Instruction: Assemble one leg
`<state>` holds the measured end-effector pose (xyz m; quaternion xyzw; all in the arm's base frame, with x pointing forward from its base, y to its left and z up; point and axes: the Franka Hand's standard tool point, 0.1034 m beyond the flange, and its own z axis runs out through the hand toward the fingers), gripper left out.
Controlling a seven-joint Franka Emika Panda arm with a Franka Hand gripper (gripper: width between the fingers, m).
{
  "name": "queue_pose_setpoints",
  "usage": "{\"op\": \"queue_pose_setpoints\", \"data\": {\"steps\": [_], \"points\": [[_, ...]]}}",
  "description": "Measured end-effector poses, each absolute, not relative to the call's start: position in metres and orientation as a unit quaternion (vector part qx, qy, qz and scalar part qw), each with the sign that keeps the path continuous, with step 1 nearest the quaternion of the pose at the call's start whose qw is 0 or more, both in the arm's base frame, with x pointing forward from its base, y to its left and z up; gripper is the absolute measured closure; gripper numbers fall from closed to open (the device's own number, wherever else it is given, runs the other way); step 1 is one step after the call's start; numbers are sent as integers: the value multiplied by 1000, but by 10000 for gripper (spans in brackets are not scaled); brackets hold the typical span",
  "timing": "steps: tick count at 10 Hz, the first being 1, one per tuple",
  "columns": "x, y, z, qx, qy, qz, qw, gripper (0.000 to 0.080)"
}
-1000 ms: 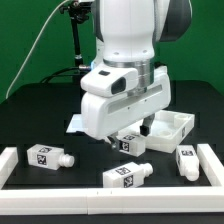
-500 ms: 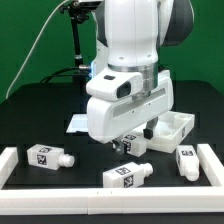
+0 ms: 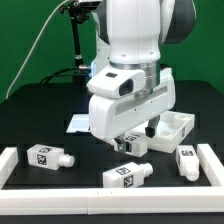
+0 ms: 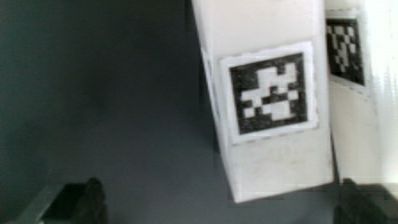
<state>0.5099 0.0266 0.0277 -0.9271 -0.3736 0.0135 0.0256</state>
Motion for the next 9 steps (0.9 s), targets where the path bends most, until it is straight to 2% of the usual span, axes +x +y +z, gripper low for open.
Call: {"op": "queue_pose_setpoints", "data": {"steps": [5,8,9], "points": [[506,24,15,-926,-377,15,29,151],[505,17,13,-926,-376,17,28,151],[505,18,13,-926,-376,17,28,240]]}}
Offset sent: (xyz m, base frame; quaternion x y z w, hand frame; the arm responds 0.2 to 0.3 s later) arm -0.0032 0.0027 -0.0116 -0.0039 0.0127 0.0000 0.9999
